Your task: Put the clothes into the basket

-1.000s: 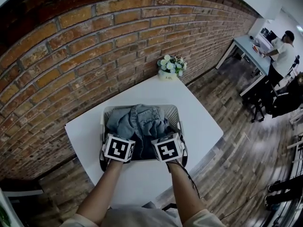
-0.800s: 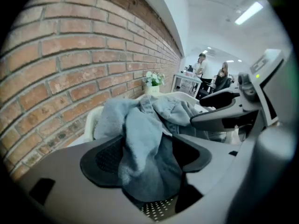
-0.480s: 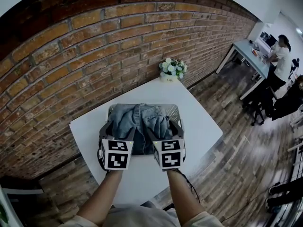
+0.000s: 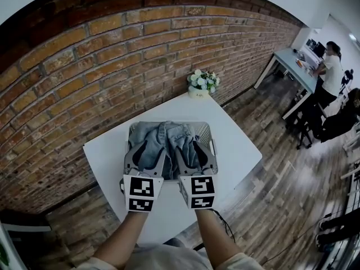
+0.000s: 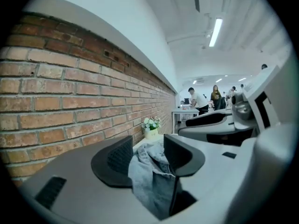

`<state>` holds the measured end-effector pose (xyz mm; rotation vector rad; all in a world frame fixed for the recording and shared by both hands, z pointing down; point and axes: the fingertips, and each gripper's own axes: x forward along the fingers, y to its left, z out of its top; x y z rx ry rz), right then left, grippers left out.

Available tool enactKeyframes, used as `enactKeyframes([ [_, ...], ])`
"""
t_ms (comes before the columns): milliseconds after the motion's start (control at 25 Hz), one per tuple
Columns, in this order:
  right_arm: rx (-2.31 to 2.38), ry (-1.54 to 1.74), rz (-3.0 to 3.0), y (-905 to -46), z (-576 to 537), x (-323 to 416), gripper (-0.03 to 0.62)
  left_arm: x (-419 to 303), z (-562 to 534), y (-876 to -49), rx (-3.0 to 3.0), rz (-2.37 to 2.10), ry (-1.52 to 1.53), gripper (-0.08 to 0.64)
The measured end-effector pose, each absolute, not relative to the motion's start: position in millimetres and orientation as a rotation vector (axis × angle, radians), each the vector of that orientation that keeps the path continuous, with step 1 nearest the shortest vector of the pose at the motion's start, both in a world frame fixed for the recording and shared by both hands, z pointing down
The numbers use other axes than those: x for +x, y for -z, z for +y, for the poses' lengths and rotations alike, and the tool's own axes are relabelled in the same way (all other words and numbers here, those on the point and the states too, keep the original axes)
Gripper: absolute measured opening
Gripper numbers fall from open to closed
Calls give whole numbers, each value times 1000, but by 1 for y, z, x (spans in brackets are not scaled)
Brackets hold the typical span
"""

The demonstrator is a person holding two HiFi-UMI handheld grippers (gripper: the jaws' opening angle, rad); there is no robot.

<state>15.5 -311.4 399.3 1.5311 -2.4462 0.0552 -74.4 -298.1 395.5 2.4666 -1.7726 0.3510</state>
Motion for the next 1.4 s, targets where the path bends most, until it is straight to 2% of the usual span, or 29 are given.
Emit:
enactKeyframes([
  [40, 1541, -32, -2454, -395, -308, 14, 191, -73, -295, -391, 2483, -1787, -338, 194],
  [160, 1571, 26, -2478, -383, -298, 12, 105, -71, -286, -378, 2512, -1833, -312, 47],
  [320, 1595, 74, -2519, -365, -281, 9, 44, -66, -273, -362, 2552, -1852, -264, 18],
  [560, 1623, 138, -2550, -339, -249, 9, 10, -61, -246, -338, 2585, -1857, -244, 9],
  [1080, 1619, 189, -2582, -296, -172, 19, 8, -58, -165, -315, 2570, -1793, -201, 9],
  [1400, 1591, 136, -2588, -300, -134, 18, 6, -61, -134, -313, 2583, -1772, -204, 9],
])
